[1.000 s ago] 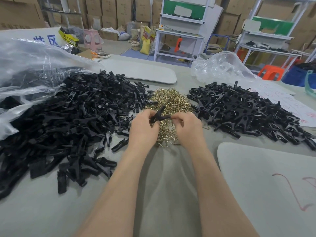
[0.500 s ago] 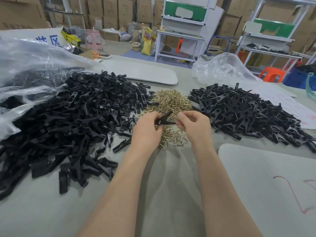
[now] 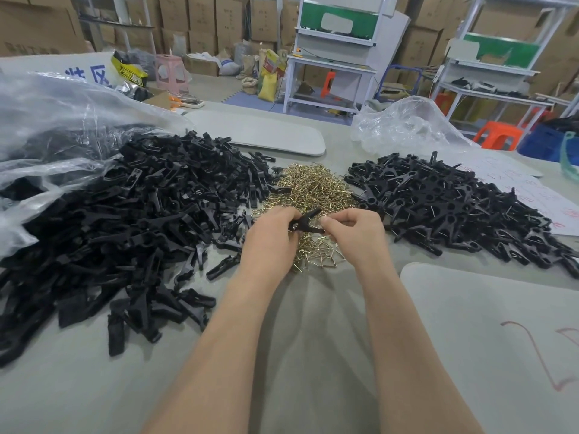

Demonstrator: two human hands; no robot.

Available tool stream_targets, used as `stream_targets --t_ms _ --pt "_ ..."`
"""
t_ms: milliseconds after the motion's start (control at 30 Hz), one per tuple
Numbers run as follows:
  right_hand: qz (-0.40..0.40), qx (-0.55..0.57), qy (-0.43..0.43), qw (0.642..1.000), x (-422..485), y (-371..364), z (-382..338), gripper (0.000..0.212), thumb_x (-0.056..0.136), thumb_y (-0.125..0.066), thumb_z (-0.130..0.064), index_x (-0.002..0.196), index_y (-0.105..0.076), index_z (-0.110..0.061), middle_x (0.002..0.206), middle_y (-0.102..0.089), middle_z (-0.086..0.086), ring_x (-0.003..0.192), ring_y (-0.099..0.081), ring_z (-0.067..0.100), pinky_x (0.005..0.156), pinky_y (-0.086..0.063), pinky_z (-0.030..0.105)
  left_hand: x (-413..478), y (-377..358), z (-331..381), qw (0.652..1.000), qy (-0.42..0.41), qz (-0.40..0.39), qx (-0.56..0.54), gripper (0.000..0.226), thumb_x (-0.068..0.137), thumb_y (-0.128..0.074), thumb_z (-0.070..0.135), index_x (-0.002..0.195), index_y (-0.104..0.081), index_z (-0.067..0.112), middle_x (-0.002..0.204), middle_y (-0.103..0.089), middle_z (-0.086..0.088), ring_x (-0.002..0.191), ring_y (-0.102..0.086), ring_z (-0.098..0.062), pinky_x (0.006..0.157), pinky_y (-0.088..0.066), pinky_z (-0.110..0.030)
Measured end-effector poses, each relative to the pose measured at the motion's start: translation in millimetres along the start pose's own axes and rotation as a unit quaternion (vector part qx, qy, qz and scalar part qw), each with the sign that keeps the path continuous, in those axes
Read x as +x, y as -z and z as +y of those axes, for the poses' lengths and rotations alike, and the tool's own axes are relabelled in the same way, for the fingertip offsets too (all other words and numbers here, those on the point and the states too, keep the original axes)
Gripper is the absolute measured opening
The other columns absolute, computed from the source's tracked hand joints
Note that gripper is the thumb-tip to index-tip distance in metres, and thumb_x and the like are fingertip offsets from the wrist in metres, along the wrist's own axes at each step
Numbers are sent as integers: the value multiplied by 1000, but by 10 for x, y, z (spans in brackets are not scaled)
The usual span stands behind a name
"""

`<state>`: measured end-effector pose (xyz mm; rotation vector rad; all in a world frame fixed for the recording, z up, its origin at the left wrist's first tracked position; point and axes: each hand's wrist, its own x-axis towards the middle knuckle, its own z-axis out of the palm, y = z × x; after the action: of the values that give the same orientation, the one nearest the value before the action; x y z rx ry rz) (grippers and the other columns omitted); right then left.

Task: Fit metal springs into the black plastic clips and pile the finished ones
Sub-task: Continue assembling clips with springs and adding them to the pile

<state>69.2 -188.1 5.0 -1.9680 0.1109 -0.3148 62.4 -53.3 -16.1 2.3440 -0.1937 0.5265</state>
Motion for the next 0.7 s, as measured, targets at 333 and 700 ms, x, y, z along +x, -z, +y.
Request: stream_targets --t_ms 333,700 --pt "-1 -28 -27 999 33 -18 52 26 77 -68 -13 53 -63 -22 42 -54 -9 44 -44 6 50 -36 22 -5 -8 38 999 -23 -24 4 24 87 -63 8 110 -65 15 109 -61 1 100 -56 -20 90 -46 -37" --pt "-292 373 -223 852 5 206 125 40 73 -67 -31 104 -60 -7 92 -65 17 70 -67 23 66 -59 28 11 32 38 984 -37 -70 -162 28 84 -69 11 111 -68 19 101 -65 9 100 -59 -10 93 -45 -25"
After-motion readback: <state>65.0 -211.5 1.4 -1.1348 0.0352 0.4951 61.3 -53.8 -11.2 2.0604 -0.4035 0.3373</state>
